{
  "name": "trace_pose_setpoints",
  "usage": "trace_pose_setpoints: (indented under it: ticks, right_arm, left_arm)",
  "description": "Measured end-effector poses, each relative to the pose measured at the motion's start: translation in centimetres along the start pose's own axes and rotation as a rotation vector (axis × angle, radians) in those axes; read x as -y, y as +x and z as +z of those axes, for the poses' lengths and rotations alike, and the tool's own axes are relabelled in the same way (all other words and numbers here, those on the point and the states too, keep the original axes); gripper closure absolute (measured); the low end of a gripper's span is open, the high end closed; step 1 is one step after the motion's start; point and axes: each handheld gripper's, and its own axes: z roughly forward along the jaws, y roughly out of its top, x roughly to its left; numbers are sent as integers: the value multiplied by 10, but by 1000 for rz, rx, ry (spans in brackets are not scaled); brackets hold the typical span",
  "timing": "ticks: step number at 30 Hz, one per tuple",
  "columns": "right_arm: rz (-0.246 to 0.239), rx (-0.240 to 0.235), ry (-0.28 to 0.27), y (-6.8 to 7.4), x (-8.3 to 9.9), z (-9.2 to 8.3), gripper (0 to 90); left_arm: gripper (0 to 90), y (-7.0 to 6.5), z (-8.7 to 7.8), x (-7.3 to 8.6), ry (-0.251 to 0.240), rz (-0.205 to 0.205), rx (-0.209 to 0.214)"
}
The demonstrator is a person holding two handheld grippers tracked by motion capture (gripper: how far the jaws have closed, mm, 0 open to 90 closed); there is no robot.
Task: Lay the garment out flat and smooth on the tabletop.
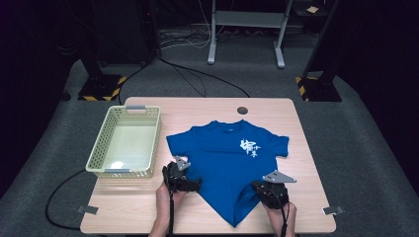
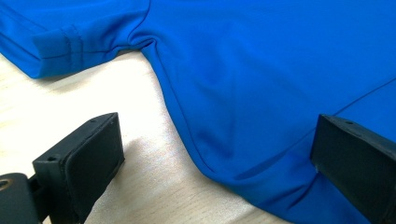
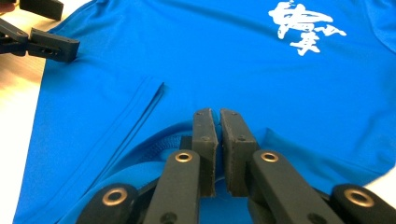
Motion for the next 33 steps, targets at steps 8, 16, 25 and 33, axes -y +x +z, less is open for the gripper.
trace_pose_setpoints:
  ticks: [8,16,25,33]
  right_arm:
    - [6,18,-7,-3,5,-11,856]
    - [8,36,-3,-5,11,-20,856]
    - [19,44,-13,-9,16,-29,856]
    - [32,57,-14,-14,24,-39,856]
  left_arm:
    - [21,0,0,0,0,0,0]
    - [22,0,0,0,0,0,0]
    - [22,0,0,0,0,0,0]
    - [21,0,0,0,0,0,0]
